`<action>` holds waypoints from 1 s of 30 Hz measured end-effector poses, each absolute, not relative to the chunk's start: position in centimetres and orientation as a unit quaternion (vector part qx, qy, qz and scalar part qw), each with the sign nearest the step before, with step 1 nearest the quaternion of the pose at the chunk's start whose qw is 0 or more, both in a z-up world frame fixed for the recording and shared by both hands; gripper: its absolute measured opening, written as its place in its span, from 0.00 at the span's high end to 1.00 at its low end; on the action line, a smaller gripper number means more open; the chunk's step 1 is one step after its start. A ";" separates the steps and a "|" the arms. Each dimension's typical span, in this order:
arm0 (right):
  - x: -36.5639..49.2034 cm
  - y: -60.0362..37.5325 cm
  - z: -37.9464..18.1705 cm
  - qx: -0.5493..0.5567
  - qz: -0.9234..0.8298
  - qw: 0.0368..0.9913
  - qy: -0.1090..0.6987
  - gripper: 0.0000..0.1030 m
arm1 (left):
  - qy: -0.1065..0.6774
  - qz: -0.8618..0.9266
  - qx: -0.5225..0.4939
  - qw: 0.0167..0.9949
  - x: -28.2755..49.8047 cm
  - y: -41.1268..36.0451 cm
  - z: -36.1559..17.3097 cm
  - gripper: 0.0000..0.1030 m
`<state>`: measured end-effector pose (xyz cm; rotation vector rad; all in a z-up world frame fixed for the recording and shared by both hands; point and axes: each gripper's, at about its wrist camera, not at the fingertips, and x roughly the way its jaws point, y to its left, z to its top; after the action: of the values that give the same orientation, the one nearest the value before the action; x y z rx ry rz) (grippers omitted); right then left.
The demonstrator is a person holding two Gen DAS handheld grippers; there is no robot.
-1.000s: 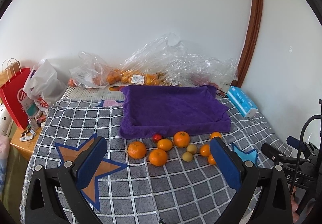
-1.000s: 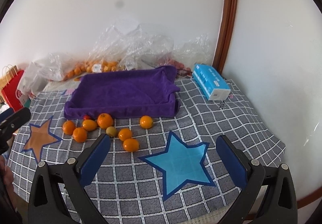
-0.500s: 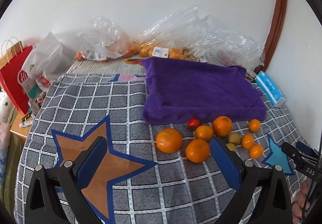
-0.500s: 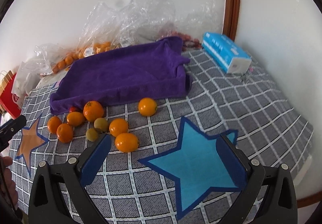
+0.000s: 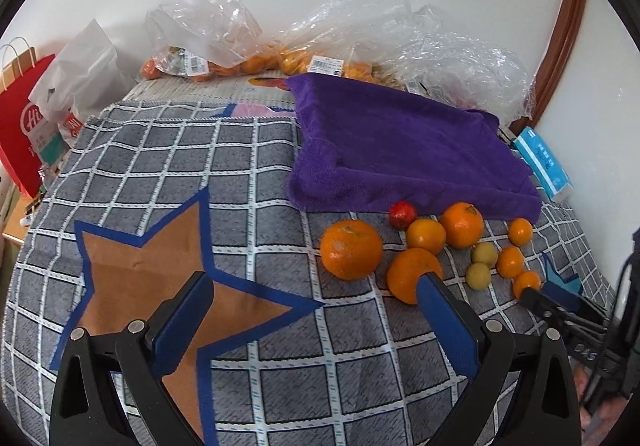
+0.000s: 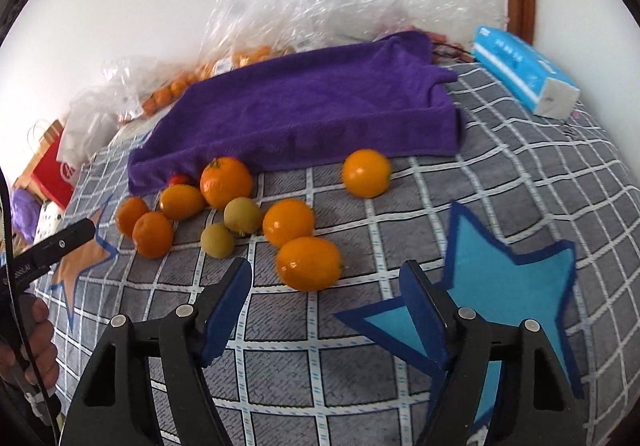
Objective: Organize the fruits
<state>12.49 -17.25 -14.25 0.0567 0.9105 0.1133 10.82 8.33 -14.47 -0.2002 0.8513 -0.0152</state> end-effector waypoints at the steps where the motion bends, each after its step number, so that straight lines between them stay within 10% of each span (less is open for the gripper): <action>1: 12.7 -17.0 -14.7 0.022 0.057 0.894 0.444 0.38 | 0.414 -0.012 -0.096 0.905 10.9 8.1 -14.6 0.03; 7: 12.7 -16.3 -15.2 -0.015 0.052 0.899 0.435 0.61 | 0.422 -0.034 -0.092 0.901 12.0 6.9 -15.0 0.16; 20: 12.5 -17.6 -15.4 -0.006 0.059 0.903 0.427 0.61 | 0.442 -0.057 -0.126 0.886 15.3 7.3 -17.2 0.61; 30: 12.6 -18.3 -15.3 0.017 0.052 0.905 0.422 0.61 | 0.431 -0.035 -0.112 0.895 13.2 8.4 -17.3 0.60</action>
<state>12.61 -18.27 -15.31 0.0358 0.8711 0.1064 13.16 8.36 -17.29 -0.2318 0.8926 -0.0733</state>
